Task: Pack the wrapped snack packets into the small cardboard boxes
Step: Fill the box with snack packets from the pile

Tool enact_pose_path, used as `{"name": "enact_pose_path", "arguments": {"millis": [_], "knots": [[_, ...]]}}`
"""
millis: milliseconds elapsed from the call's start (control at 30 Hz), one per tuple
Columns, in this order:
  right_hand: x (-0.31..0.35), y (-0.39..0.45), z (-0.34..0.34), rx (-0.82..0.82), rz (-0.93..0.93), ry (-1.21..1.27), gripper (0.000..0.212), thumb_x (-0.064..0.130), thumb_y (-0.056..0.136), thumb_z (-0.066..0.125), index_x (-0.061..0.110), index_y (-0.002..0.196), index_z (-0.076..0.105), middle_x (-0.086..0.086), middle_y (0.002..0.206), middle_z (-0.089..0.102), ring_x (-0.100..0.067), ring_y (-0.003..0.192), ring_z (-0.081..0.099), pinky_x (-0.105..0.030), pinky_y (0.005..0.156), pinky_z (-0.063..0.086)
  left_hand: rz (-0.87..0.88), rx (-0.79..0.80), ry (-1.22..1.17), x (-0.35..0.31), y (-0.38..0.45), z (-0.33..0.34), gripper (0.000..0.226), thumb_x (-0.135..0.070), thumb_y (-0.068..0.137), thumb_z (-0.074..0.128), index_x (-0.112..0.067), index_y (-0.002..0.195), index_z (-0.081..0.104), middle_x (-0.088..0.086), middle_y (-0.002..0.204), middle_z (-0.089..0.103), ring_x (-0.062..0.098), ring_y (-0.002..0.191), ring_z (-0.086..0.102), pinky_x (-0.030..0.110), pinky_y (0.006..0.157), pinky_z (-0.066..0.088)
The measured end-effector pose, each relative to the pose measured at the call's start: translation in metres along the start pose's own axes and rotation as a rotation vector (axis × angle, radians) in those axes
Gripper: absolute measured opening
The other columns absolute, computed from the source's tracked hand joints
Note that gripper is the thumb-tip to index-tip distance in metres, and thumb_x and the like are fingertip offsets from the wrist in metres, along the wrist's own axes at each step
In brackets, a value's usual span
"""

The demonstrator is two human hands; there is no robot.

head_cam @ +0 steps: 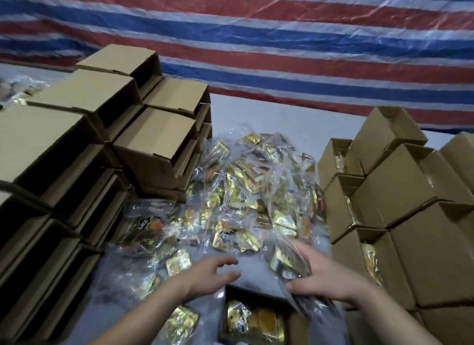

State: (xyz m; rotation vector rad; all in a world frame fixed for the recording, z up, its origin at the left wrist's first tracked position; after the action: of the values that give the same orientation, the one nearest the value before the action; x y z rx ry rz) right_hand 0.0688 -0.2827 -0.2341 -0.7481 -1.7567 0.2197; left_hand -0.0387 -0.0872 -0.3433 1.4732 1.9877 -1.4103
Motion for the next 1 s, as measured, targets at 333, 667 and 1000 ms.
{"name": "enact_pose_path", "arguments": {"millis": [333,667,1000], "knots": [[-0.036,0.049,0.091,0.472,0.076,-0.635,0.067,0.038,0.08,0.066,0.04,0.14,0.037,0.0,0.134,0.056,-0.021,0.116,0.056,-0.036,0.098,0.047,-0.066,-0.053,-0.141,0.031,0.0,0.034,0.04,-0.047,0.102,0.043,-0.025,0.128,0.065,-0.008,0.128,0.064,0.004,0.114,0.055,0.015,0.09,0.039],[-0.1,0.092,0.137,0.32,0.253,-0.752,0.09,0.032,0.087,0.062,0.037,0.156,0.004,-0.009,0.155,0.037,-0.03,0.139,0.041,-0.041,0.114,0.034,-0.042,-0.14,-0.286,0.035,0.003,0.044,0.034,-0.042,0.102,0.047,-0.023,0.117,0.07,-0.011,0.116,0.069,0.008,0.109,0.061,0.02,0.097,0.045],[-0.076,0.06,0.109,0.127,0.075,-0.308,0.058,0.038,0.088,0.066,0.027,0.143,0.05,0.017,0.138,0.054,0.004,0.127,0.047,-0.017,0.11,0.034,0.024,-0.17,-0.289,0.03,0.002,0.043,0.033,-0.043,0.102,0.047,-0.023,0.114,0.07,-0.012,0.111,0.068,0.0,0.102,0.06,-0.001,0.081,0.038]]}}
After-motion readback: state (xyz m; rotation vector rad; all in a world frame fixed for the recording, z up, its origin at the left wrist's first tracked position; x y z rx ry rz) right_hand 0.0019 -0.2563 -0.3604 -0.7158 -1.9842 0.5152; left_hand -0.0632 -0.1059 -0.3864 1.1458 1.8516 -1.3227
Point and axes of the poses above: each hand's wrist, its own y-axis towards the middle knuckle, its own z-axis out of the palm, x = y × z, the point moved 6 cm from there along y, towards the middle knuckle
